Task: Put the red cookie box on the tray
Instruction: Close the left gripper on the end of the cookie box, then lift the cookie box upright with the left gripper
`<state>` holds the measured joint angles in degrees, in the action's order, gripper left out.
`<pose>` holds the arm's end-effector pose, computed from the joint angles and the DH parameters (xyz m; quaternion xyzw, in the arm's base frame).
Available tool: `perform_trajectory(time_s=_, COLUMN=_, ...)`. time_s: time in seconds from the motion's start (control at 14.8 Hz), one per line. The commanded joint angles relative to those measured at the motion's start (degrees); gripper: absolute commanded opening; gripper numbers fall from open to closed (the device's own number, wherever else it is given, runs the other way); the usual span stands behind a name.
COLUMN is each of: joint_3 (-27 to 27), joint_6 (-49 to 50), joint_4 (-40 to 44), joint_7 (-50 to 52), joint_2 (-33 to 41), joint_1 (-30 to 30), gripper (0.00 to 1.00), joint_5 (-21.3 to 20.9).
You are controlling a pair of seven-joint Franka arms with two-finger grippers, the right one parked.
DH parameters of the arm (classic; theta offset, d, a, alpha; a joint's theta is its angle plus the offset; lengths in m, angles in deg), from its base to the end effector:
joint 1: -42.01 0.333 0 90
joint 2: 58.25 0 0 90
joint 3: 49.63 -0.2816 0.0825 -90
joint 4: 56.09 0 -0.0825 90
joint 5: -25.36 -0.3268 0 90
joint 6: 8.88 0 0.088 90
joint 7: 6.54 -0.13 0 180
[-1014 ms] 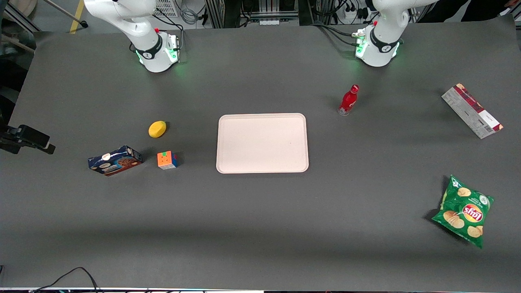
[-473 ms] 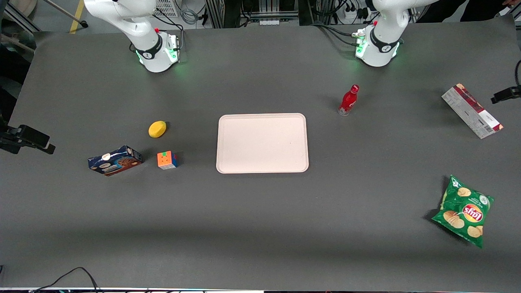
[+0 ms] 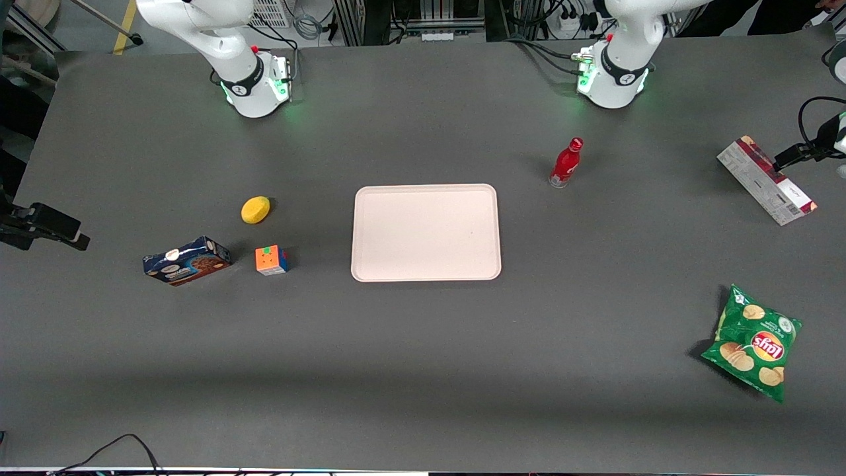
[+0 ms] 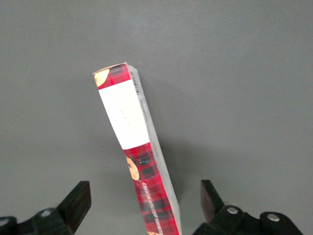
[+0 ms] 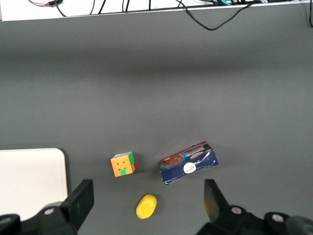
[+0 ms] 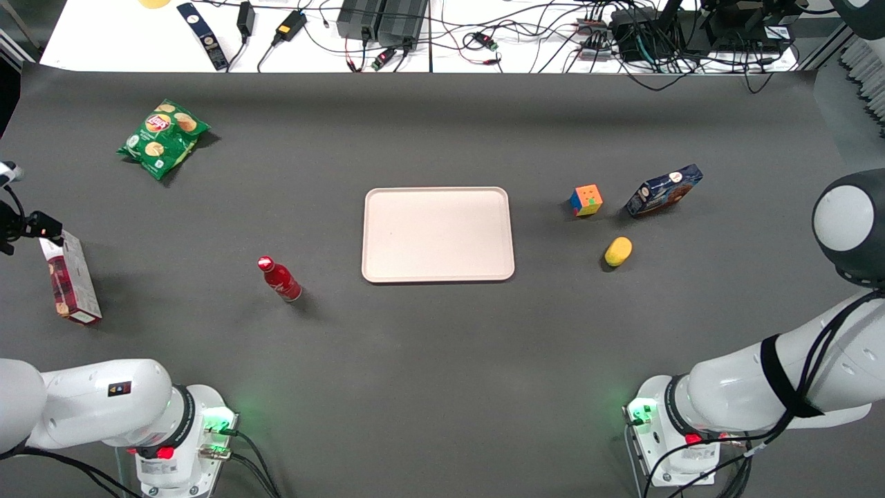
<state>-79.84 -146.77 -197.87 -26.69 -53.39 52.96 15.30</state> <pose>0.3239 0.2858 0.3049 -0.9924 -0.1173 0.0157 0.0346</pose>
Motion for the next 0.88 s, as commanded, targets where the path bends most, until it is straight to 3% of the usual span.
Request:
perform_trajectory(time_s=0.0, joint_3=-0.99, joint_6=-5.45, joint_4=-0.87, joint_7=-1.82, joint_2=-3.01, joint_1=0.3, gripper=1.0, joint_5=-0.32)
perform_trajectory(time_s=0.2, joint_3=-0.9, joint_6=-8.0, joint_4=-0.78, joint_7=-1.82, joint_2=-5.82, joint_1=0.39, gripper=1.0, joint_5=0.3)
perform_trajectory(time_s=0.54, joint_3=-0.99, joint_6=-13.01, joint_4=-0.78, joint_7=-7.88, joint_2=-11.27, joint_1=0.48, gripper=1.0, joint_5=10.22)
perform_trajectory(time_s=0.81, joint_3=-0.9, joint_6=-13.89, joint_4=-0.69, joint_7=-8.06, joint_2=-13.56, joint_1=1.0, gripper=1.0, joint_5=12.25)
